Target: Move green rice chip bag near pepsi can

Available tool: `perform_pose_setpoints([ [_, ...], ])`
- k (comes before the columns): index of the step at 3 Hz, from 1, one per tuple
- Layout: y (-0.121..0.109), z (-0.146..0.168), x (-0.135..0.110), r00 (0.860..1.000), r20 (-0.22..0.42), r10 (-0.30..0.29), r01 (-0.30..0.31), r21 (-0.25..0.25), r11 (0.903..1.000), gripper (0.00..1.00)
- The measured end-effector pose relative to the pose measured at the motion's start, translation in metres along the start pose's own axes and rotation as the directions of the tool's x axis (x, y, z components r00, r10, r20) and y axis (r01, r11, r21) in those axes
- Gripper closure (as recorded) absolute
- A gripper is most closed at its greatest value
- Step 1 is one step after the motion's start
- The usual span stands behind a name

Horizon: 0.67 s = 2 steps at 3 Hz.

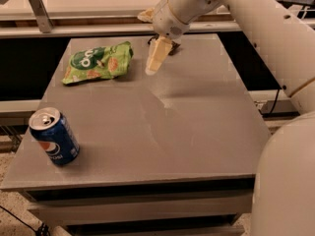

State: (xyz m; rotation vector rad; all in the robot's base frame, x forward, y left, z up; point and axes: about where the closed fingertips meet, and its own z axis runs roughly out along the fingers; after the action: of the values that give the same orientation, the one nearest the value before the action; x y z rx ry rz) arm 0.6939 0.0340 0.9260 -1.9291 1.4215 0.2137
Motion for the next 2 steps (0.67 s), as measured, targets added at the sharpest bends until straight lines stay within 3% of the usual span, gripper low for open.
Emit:
perform_pose_setpoints([
  [2,-0.016,0.021,-0.012,0.999,0.046,-0.003,0.003,-0.007,1.0,0.0],
])
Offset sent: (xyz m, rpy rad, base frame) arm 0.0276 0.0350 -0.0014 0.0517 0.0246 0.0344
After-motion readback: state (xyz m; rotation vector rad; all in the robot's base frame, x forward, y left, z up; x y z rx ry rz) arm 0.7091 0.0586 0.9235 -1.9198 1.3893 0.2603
